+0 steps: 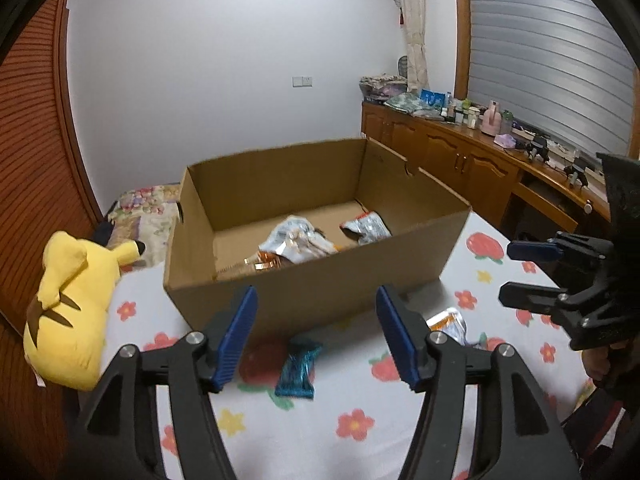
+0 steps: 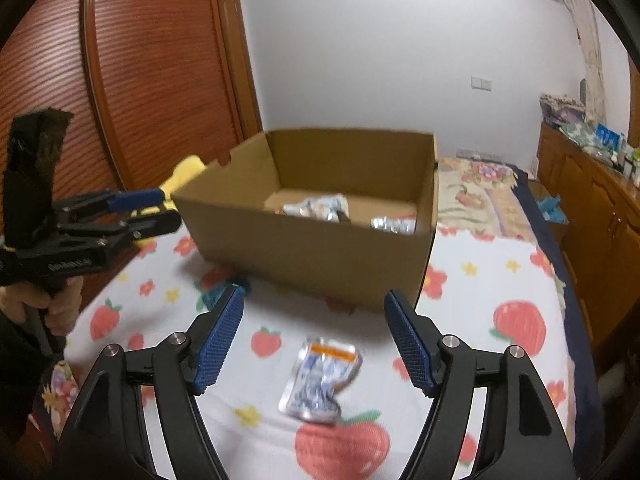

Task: Organize snacks
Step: 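Move both tools back toward the blue candy and foil packet, then grasp the blue candy with the left tool while the right tool grasps the foil packet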

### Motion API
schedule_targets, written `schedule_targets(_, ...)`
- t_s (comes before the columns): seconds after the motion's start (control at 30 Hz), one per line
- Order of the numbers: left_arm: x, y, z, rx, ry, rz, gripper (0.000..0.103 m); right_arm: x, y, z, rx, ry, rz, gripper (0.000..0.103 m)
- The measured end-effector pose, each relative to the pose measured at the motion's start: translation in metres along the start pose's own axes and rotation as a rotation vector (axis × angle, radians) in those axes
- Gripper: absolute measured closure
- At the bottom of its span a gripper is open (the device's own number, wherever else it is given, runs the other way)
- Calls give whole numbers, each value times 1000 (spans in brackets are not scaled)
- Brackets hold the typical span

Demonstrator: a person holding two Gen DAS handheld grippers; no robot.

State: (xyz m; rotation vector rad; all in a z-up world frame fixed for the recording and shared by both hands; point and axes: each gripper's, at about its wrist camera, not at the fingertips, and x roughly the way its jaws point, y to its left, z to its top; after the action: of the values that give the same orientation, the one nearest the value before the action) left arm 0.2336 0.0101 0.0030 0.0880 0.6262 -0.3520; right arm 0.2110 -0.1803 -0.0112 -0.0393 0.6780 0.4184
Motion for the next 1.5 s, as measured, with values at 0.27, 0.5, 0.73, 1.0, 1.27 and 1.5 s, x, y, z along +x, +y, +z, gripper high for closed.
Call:
schedule_targets(0.27, 24, 4, -31, -7, 79, -6, 40, 29, 0, -27, 19, 121, 5, 28)
schedule_targets(0.5, 55, 6, -52, -3, 148, -13, 46, 58, -11, -42, 41, 196, -13, 28)
schedule_targets(0.73, 81, 11, -63, -11, 207, -3, 59, 70, -11, -51, 43, 231, -9, 28)
schedule_targets(1.0, 97, 14, -68, -17, 234, -5, 62, 79, -13, -59, 50, 249, -5, 28)
schedule_targets(1.27, 106, 17, -70, -22, 245, -5, 68, 81, -9, -62, 9, 230, -32, 28)
schedule_targets(1.5, 104, 18, -72, -21, 231, -4, 76, 81, -7, -64, -3, 222, -44, 27)
